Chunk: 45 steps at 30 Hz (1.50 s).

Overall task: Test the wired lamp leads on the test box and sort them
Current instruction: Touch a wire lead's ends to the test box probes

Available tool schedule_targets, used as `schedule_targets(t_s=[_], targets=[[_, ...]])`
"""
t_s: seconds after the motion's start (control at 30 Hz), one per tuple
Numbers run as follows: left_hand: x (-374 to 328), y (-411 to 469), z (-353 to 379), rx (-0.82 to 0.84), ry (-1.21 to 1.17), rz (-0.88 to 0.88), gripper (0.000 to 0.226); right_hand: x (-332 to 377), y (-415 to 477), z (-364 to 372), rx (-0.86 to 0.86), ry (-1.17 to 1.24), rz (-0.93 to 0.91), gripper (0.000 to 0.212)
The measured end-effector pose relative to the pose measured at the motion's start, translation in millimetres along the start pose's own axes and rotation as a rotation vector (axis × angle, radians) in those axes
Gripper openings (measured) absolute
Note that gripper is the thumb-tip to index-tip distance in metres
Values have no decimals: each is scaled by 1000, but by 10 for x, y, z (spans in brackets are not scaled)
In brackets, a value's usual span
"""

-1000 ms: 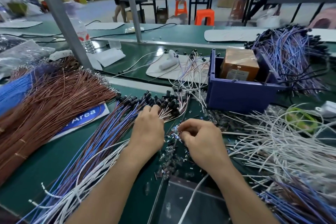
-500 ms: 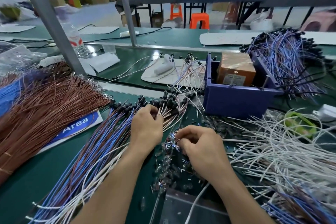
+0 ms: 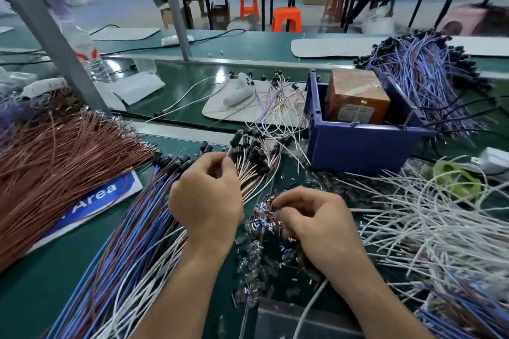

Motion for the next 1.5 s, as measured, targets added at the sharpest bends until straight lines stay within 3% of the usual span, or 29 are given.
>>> schedule_targets(t_s=[0.07,0.2,0.33,0.4,0.53,0.67,0.77,0.83,0.9,1.0,1.13,1.27,1.4,1.5], targets=[[-151,-119,-36,38,-168,174,9,44,-3,-41,-24,156,-5,12],[-465,-555,62,345,-329,500,19,199,-66,-112,-22,424,-58,26],[-554,-746,193,527,-410,510,21,316,-133,-415,-282,525,-57,37],[-547,-768,229,571,-397,499,23,305,-139,-723,-410,684,-27,42],[-486,-747,271,619,-412,424,15,183,-173,-1440,-530,943,1,44],[-440,-728,287,631,-413,337,18,-17,-211,-1767,-360,667,29,37],[-473,-768,268,638,-384,383,18,-161,-267,-1690,-174,378,64,35],[-483,-795,267,645,-362,431,18,-226,-292,-1625,-110,398,77,38],[-479,-790,283,646,-328,440,21,-284,-283,-1633,-132,603,104,47],[-435,-704,290,605,-329,334,24,-367,-260,-1765,-255,966,128,58],[-341,-463,233,543,-467,145,27,-475,-289,-1957,-412,1203,143,57],[-252,-298,193,544,-673,-148,19,-493,-312,-2009,-467,1321,155,57],[-70,-178,239,565,-1032,-604,7,-468,-336,-2018,-477,1390,157,56],[-49,-210,286,627,-1274,-789,6,-460,-326,-1979,-456,1388,168,61]])
Point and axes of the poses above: each hand's wrist, its own y-axis towards the middle knuckle, its own z-axis out of the palm, x = y × z, the point moved 4 cm from there along y, towards the middle knuckle, and after that the axes turned 8 degrees about -y, right-handed, at the moved point
